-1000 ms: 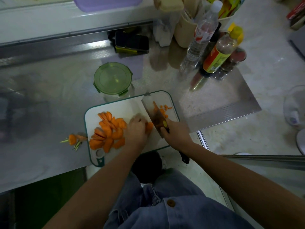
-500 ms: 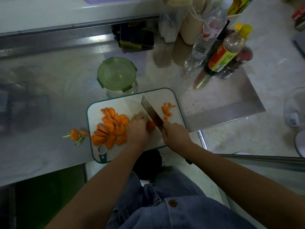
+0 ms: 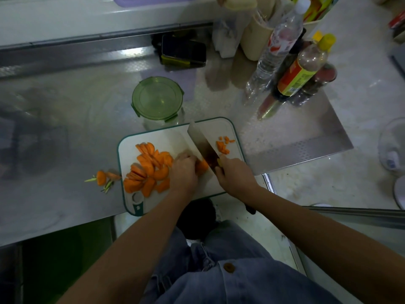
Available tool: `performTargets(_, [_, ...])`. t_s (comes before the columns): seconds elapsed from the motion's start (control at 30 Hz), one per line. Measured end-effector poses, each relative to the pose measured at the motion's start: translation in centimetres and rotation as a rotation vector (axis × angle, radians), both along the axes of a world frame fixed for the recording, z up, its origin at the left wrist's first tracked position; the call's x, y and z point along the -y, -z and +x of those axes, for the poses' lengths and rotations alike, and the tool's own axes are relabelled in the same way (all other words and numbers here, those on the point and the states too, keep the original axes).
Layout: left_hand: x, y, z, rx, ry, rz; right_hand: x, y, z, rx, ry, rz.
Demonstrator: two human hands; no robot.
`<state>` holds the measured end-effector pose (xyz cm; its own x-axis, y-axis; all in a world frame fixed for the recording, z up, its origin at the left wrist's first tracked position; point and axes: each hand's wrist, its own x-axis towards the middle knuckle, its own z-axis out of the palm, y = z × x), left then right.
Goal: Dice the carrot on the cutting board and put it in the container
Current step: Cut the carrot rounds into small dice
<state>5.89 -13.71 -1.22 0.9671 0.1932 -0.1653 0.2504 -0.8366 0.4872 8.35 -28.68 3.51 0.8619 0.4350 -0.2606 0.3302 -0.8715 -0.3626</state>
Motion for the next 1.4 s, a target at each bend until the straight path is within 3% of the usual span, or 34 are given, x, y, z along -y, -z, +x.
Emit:
performTargets(0.37, [0.1, 0.1, 0.1, 0.008, -0.013, -0.005, -1.0, 1.6, -0.9, -0.046, 0.034, -0.093])
performTargets(0.73, [-0.2, -0.3, -0.9, 0.061, 0.009, 0.069, -1.4, 0.3, 0.1, -0.007, 0.031, 0.024])
performTargets(0.93, [-0.9, -0.3, -1.0, 0.075, 0.076, 0.139, -1.2, -0.9, 0.0, -0.054, -0.027, -0.036])
performTargets(1.4, [-0.7, 0.1, -1.0, 0.080, 0.014, 0.092, -2.5, 1.5, -0.8, -0.028, 0.060, 0.005])
